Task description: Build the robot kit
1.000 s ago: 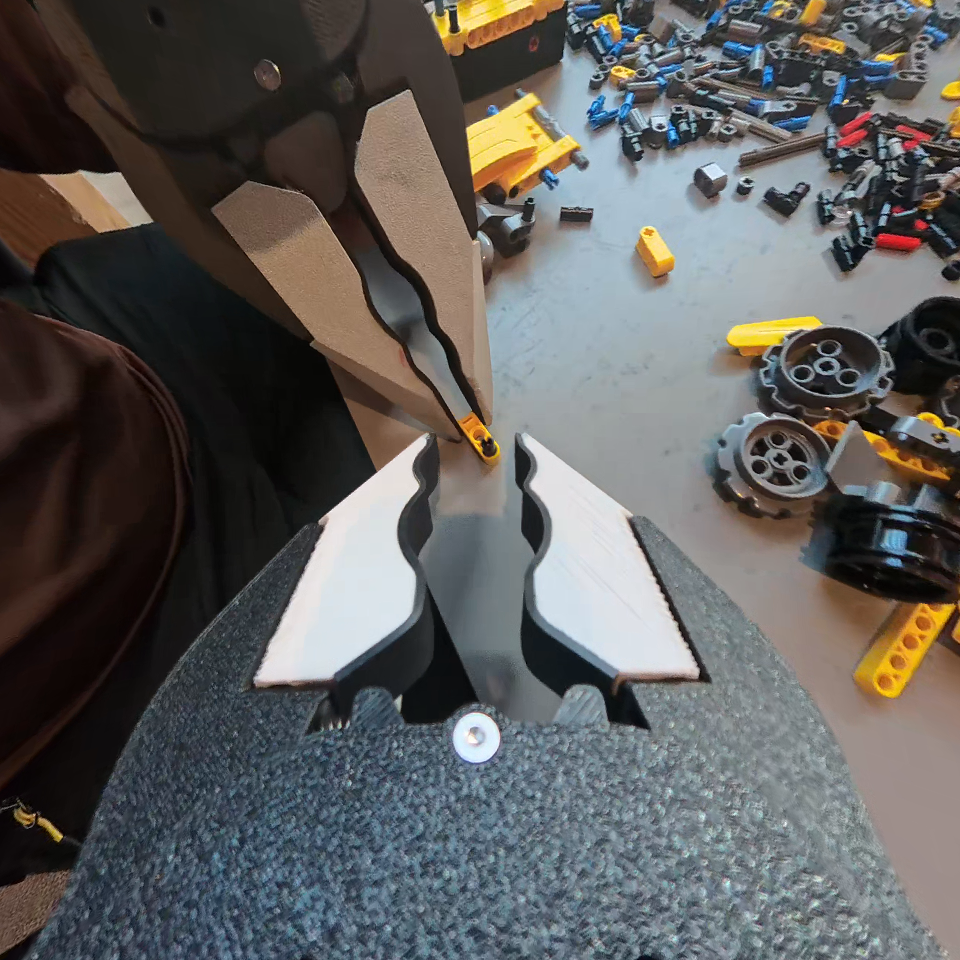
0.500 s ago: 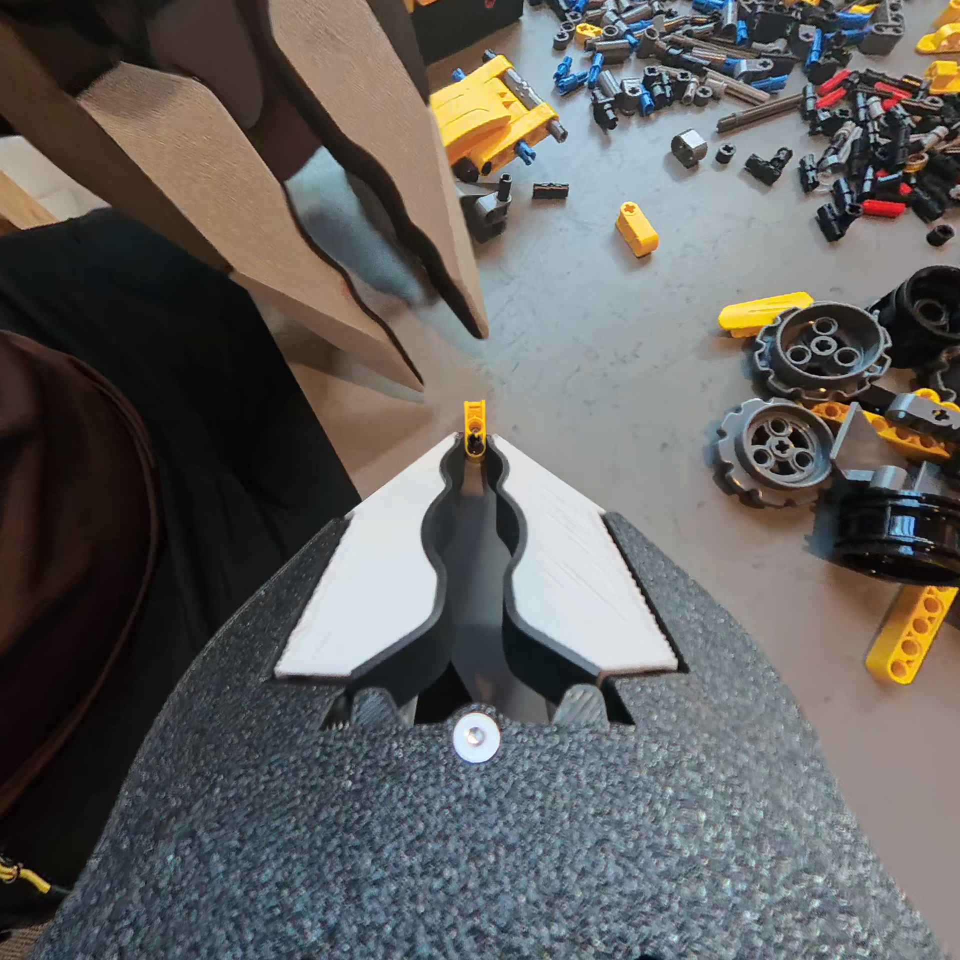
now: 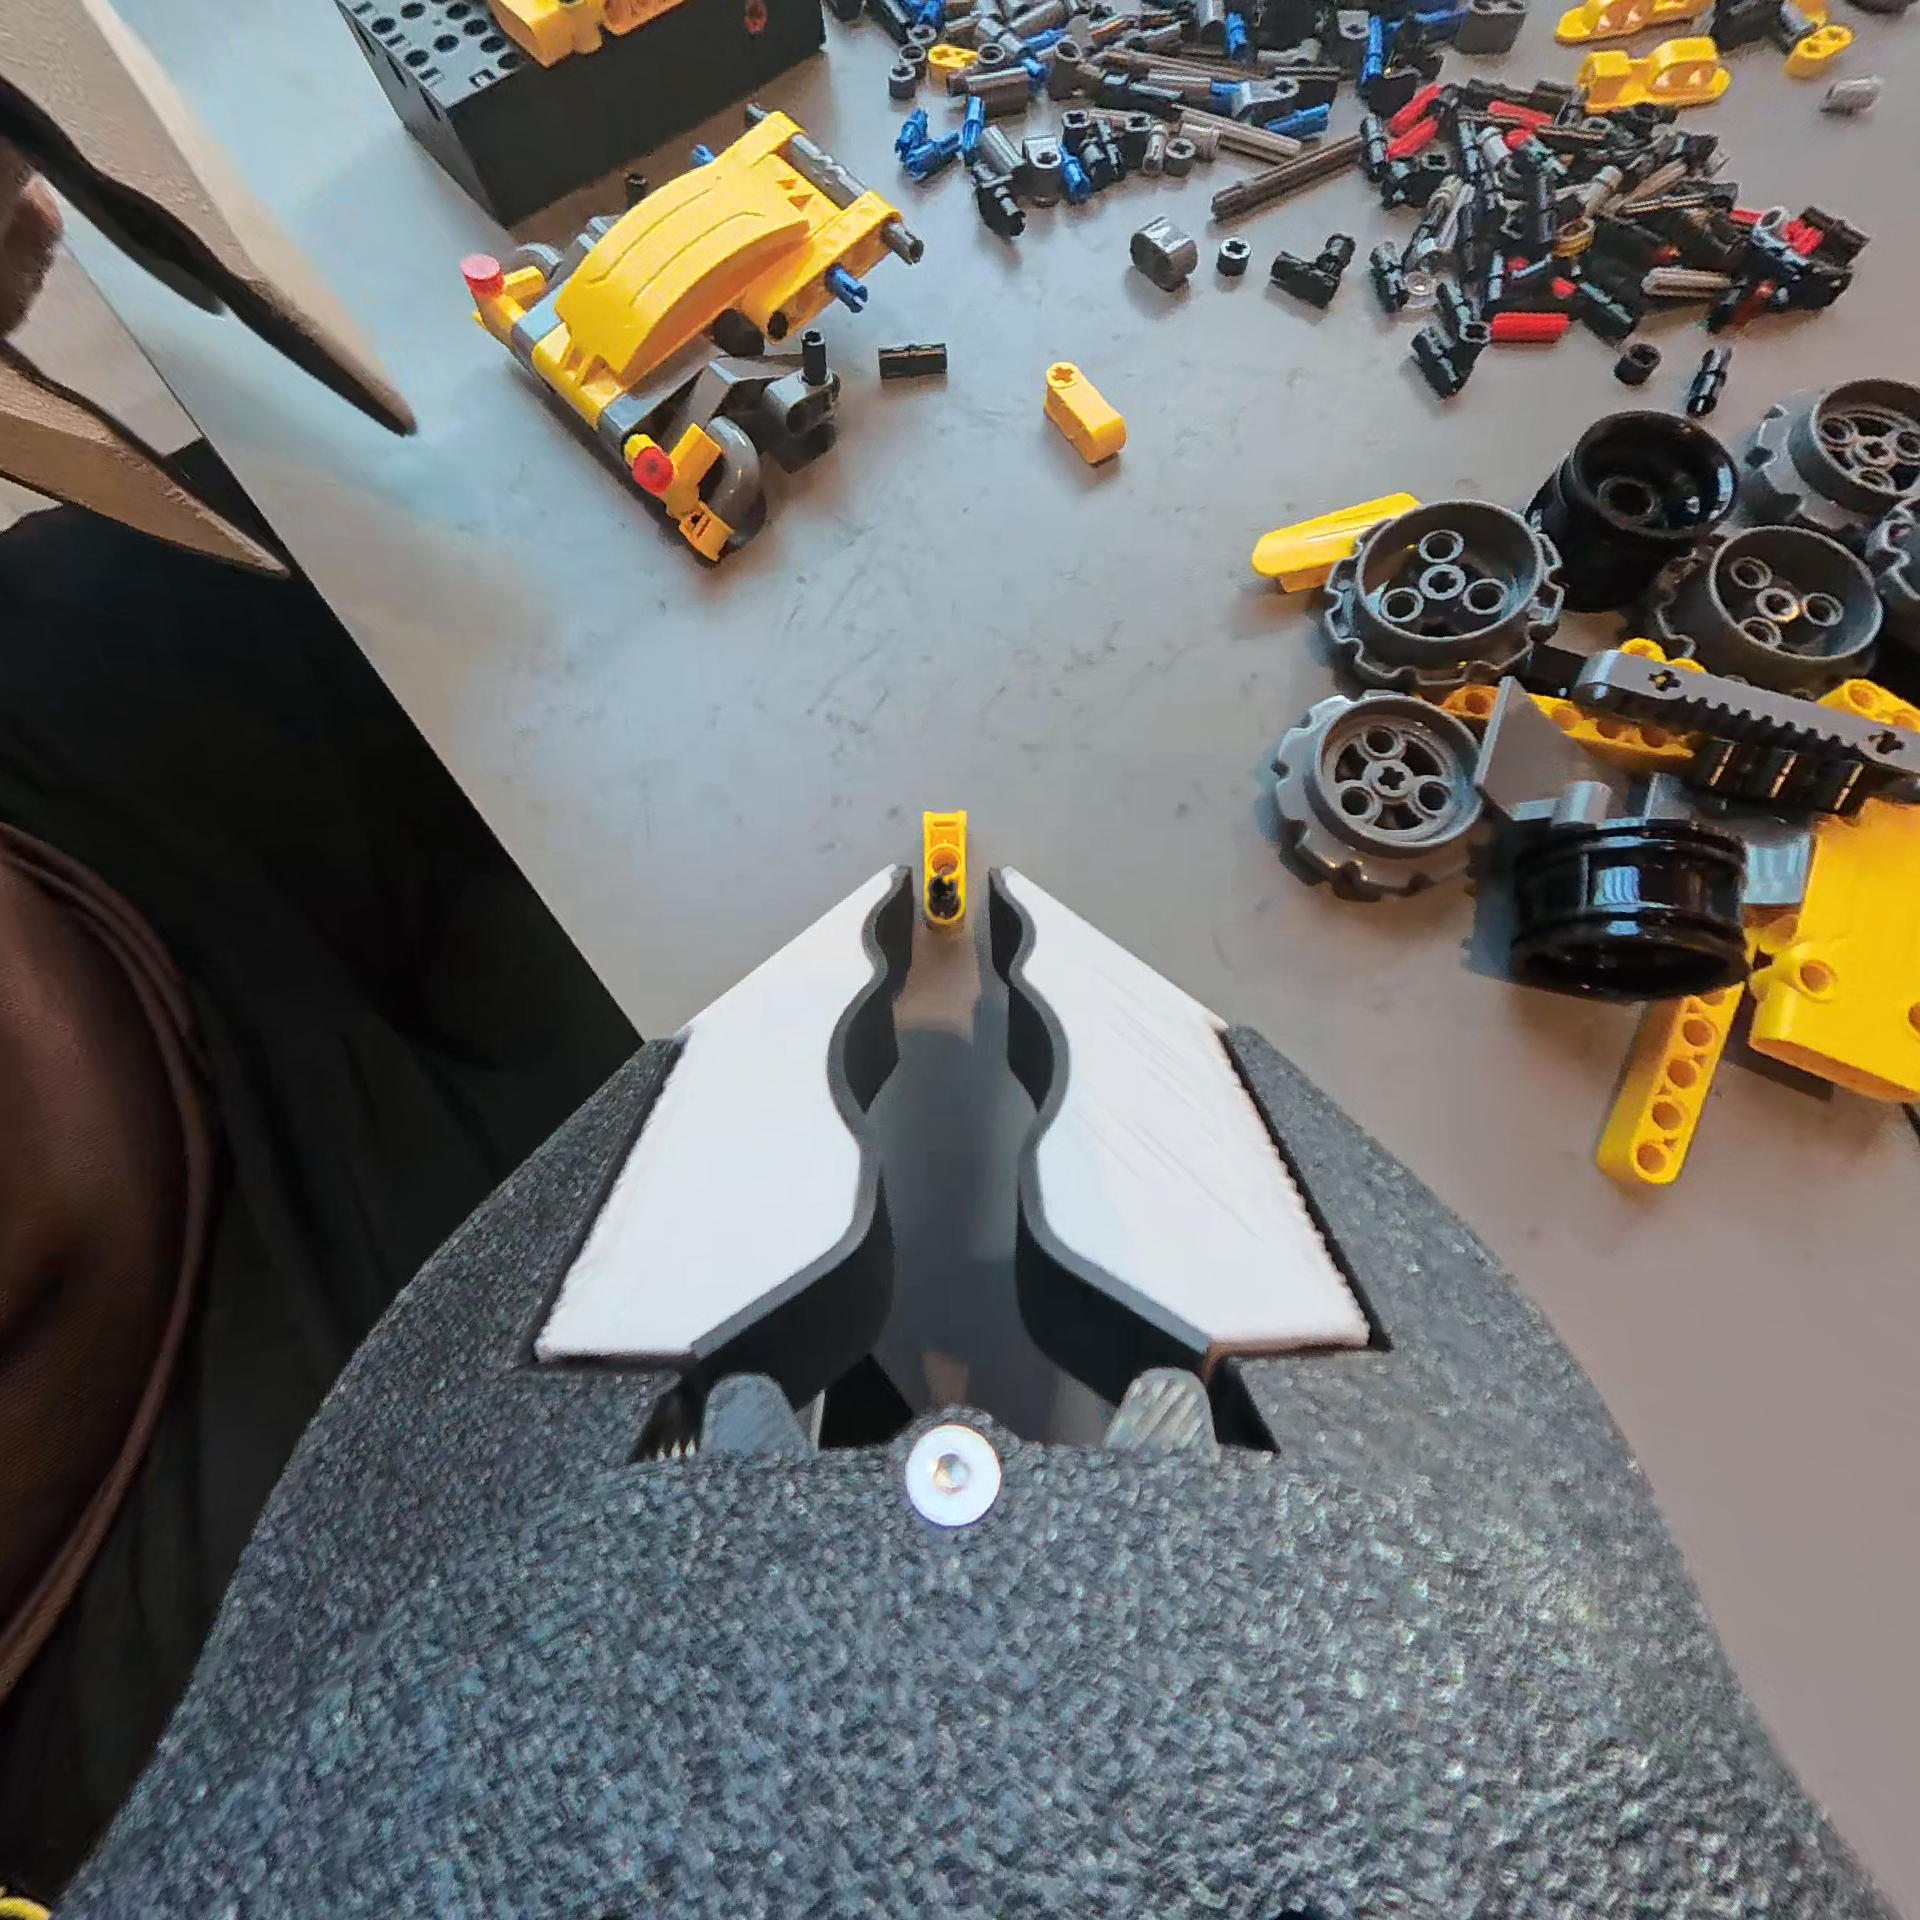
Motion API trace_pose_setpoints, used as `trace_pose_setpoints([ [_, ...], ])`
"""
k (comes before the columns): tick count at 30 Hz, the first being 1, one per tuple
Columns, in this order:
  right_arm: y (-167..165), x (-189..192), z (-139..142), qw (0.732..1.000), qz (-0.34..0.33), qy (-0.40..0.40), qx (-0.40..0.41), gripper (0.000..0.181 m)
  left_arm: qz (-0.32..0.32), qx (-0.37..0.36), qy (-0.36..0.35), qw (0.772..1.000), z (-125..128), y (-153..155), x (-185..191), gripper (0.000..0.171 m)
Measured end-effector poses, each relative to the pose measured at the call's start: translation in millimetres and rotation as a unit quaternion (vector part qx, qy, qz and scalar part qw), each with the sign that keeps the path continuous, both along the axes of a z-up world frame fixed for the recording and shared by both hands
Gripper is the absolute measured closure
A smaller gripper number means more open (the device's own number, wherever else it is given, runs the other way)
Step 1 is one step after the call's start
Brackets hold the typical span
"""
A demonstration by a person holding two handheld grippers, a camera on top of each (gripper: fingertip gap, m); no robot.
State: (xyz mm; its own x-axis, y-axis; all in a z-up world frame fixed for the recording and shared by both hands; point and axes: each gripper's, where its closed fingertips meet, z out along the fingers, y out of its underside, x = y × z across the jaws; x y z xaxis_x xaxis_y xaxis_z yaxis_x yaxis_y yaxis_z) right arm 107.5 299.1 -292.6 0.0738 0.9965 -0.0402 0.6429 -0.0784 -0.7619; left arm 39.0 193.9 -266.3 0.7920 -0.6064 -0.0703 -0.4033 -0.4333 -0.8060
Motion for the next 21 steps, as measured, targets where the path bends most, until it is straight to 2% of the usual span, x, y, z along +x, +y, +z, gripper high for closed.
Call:
trace_pose_setpoints([
  [3,2,2,8,1.000,0.000,0.013,0.005,0.166,0.008,0.012,-0.003,1.000,-2,-7,-9,0.142],
  [6,8,1,31,0.999,-0.004,0.047,0.009,0.164,0.002,0.026,-0.003,1.000,-3,-14,-16,0.141],
  [10,12,-21,49,0.999,0.027,0.041,0.022,0.165,0.004,0.031,-0.004,1.000,-8,-17,-25,0.141],
  [14,25,-62,39,0.994,0.073,-0.027,0.078,0.164,-0.003,0.043,-0.015,0.999,-4,-19,-25,0.143],
  [17,27,-90,29,0.987,0.123,-0.064,0.081,0.164,0.000,0.047,-0.019,0.999,-3,-19,-28,0.144],
  [21,36,-107,7,0.975,0.160,-0.128,0.086,0.163,-0.003,0.050,-0.028,0.998,-1,-20,-28,0.145],
])
